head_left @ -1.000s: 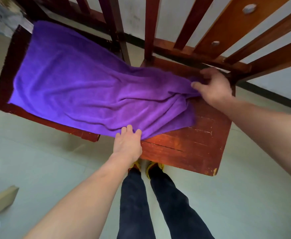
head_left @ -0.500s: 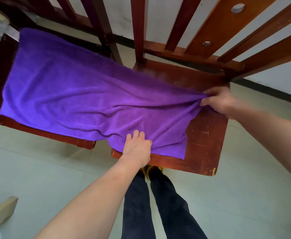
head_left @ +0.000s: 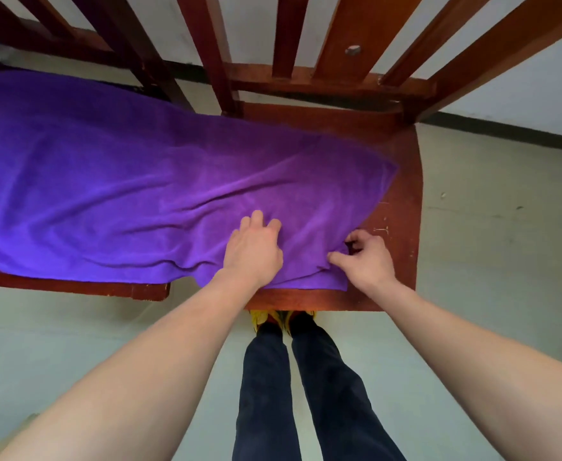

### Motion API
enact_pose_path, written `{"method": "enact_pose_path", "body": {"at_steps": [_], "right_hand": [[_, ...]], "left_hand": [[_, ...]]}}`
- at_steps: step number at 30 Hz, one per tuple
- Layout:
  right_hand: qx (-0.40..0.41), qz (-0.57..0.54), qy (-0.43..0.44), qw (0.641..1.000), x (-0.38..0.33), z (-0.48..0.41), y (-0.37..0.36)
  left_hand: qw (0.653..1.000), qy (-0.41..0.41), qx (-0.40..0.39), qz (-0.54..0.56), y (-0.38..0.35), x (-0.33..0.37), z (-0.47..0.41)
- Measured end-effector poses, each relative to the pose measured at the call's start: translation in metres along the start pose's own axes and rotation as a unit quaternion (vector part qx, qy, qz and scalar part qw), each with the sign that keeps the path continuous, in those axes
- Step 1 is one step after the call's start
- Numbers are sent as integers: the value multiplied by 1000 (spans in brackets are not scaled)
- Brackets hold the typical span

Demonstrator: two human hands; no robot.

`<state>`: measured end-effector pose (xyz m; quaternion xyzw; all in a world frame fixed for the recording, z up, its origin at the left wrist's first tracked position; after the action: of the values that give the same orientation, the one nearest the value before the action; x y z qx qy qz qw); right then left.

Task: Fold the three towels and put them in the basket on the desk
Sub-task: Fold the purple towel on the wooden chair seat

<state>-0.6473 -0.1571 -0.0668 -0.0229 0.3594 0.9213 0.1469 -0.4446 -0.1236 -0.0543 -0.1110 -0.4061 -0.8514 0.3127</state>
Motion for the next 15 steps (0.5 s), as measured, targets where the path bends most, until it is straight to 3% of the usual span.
{"method": "enact_pose_path", "body": {"at_steps": [4,8,12,15], "right_hand": [[-44,100,9,994,14,5,-8],[8,69,-98,993,45,10,-4],[-108,56,-131,984,83,29,-11],[-48,85,-105,990,78,20,17]], "left_hand": [[1000,3,-5,-3,-4,2,-1],[1000,3,-13,12,-3,3,9],[1000,0,-23,-1,-6,3,29],[1000,-3,-26,8,-13,14,45]]}}
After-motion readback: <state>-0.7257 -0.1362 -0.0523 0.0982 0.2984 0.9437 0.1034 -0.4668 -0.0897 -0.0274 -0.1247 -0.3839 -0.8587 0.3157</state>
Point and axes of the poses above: each hand's wrist, its own z-axis away from the middle knuckle, its own y-axis out of the back of the hand, x = y × z, the point moved 4 cm from there along -z, towards the middle knuckle, and after that the axes turned 15 degrees about z, right-handed, at the moved point
